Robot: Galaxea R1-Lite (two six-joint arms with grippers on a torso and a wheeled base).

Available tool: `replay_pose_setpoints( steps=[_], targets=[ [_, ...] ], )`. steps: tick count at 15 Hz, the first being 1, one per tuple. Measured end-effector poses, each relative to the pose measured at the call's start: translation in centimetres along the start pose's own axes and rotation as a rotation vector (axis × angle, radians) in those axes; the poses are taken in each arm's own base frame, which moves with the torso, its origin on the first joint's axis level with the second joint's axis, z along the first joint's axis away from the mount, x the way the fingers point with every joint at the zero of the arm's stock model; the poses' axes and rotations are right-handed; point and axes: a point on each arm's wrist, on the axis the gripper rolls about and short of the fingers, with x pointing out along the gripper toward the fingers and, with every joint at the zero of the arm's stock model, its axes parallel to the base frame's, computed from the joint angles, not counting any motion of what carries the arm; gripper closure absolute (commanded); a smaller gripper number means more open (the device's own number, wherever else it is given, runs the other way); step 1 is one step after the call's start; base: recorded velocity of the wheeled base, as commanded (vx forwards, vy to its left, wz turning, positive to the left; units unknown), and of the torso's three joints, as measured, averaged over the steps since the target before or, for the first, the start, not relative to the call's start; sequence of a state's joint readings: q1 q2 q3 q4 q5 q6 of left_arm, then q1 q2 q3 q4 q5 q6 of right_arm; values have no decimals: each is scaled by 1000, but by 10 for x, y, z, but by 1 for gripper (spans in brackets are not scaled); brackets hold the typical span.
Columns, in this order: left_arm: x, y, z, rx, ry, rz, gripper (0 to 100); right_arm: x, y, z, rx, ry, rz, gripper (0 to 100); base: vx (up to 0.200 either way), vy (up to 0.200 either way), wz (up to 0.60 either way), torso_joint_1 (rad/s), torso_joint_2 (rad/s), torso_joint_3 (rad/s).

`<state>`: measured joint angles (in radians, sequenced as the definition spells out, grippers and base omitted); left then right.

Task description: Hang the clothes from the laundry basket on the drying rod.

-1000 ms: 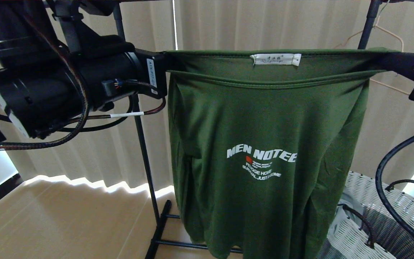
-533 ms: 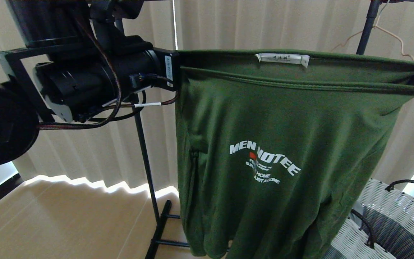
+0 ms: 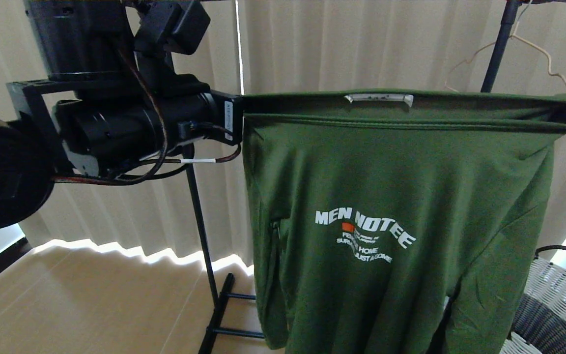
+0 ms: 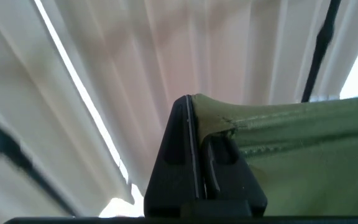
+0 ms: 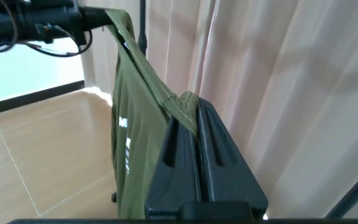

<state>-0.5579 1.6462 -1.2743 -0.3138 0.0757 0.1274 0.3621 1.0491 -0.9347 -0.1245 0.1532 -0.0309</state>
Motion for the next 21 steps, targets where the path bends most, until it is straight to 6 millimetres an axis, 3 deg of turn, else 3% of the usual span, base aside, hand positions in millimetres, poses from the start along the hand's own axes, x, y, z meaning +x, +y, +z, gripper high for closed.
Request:
replay_pose_setpoints(
  steps=[3, 8, 12, 17, 21],
  targets=[
    [-23, 2, 0, -1, 51, -14, 100, 21, -6, 4, 0, 10, -75, 100, 0, 0, 0, 0, 0, 0],
    [-63, 1, -7, 2, 51, -138, 100, 62, -14, 15, -7, -101, -84, 100, 0, 0, 0, 0, 0, 0],
    [-91, -3, -12, 25, 28, -251, 100, 84, -17, 21, 14, -154, -73, 100, 0, 0, 0, 0, 0, 0],
    [-110, -17, -7, 37, -15, -326, 100, 94, -18, 17, 19, -141, -71, 100, 0, 0, 0, 0, 0, 0],
    [-108, -16, -2, 67, -22, -245, 100, 86, -17, 20, 18, -141, -75, 100, 0, 0, 0, 0, 0, 0]
  ],
)
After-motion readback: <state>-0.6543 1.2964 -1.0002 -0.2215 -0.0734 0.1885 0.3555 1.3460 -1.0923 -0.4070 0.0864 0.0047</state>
